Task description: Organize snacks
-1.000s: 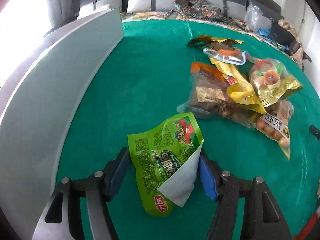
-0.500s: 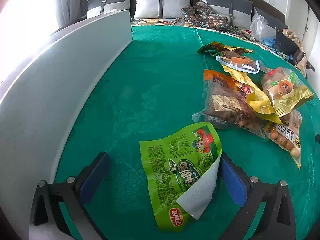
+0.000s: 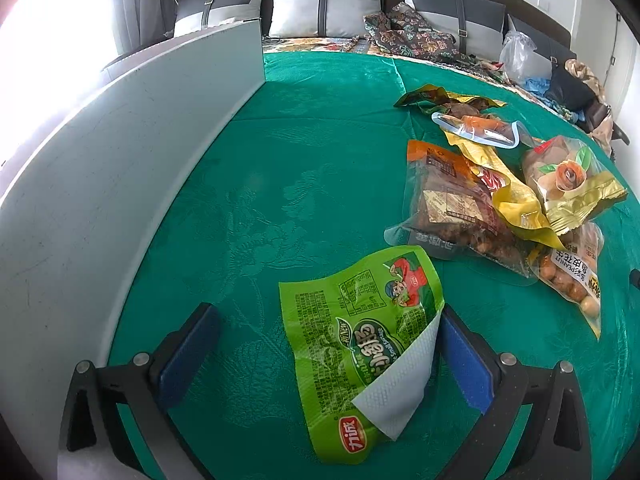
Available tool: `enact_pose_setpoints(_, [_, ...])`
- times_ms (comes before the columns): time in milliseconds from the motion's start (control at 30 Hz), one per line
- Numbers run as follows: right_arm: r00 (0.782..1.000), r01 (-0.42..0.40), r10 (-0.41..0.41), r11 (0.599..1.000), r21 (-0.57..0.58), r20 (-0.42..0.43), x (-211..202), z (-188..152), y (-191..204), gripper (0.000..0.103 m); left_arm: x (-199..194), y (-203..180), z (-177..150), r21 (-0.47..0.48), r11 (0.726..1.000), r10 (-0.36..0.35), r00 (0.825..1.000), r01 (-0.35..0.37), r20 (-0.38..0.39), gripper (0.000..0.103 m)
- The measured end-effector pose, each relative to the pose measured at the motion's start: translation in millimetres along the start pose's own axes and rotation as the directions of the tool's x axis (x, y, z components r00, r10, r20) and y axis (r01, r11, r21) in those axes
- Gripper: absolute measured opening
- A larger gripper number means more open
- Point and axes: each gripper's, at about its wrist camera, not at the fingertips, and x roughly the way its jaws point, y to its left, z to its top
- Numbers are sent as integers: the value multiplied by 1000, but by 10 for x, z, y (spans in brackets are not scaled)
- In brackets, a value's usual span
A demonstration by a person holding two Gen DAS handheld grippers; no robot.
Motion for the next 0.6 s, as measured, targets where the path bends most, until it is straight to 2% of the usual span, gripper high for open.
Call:
enact_pose_setpoints(100, [1000,-2,2,1000,4,-11,11,22,17,95,0,0,-1,0,1000,0,1000,0,0,103])
enact_pose_setpoints(167, [996,-9,11,1000,22,-85,-6,60,98,94,2,2,-1,0,1000,0,1000,0,0,103])
enact_pose_setpoints(267, [972,-198,205,978,68,-115,-218,17,495,94,2,2,-1,0,1000,0,1000,0,0,103])
enact_pose_setpoints(300, [960,-249,250,968,24,-125,-302,-5,775,93,1,1,-1,0,1000,0,1000,0,0,103])
enact_pose_setpoints(367, [949,-292,283,955,-53,-136,-370,-17,1206,93,1,1,-2,0,1000,-1,1000,1,1,103])
enact_pose_setpoints(467, [960,-257,243,962,-90,-135,-293,50,1776,93,5,-2,-1,-2,1000,-4,1000,4,2,103])
enact_pose_setpoints(533, [965,-215,199,974,-78,-168,-126,109,2008,93,5,3,1,-2,1000,-6,1000,6,3,103])
enact_pose_setpoints(600, [966,-198,183,978,-71,-180,-22,114,2067,94,2,1,-2,-2,1000,-9,1000,9,4,103])
